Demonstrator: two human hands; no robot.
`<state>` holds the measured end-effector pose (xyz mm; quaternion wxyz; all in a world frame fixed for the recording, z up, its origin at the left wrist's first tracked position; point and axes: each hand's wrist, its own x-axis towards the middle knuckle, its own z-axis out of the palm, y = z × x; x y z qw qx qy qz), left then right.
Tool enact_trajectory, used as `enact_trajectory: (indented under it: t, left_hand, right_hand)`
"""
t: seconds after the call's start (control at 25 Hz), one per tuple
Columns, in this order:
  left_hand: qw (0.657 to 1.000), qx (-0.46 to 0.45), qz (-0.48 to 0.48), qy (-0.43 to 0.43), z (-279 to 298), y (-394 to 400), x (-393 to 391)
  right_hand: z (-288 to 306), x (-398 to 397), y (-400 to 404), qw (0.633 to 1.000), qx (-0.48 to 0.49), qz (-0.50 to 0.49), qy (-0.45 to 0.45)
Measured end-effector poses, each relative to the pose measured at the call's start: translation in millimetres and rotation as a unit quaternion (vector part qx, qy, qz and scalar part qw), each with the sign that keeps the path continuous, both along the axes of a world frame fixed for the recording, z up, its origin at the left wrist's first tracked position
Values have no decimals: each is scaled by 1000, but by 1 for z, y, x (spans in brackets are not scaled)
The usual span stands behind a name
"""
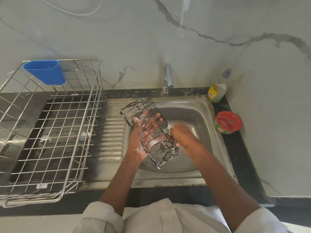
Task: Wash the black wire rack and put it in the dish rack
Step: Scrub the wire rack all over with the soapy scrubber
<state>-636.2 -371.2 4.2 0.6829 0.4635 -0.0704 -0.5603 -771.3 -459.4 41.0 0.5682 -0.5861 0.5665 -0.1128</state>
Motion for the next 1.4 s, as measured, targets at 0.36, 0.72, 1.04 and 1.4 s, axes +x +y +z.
enact_trajectory:
  t: [0.36,0.72,1.04,1.4]
  left_hand:
    - [984,46,20,-170,-3,16,34]
    - [925,160,-32,-344,34,-11,43]
    - [974,212,30,-71,11,-21,21]
    - [977,201,55,-35,-1,-28,17]
  right_hand:
    - [-24,-25,-3,989,-130,-76,4]
    - [-35,-52,-17,977,-203,69,15]
    - [-42,-48,-14,927,-351,-18,129]
    - [-35,-15,19,867,-489,96,4]
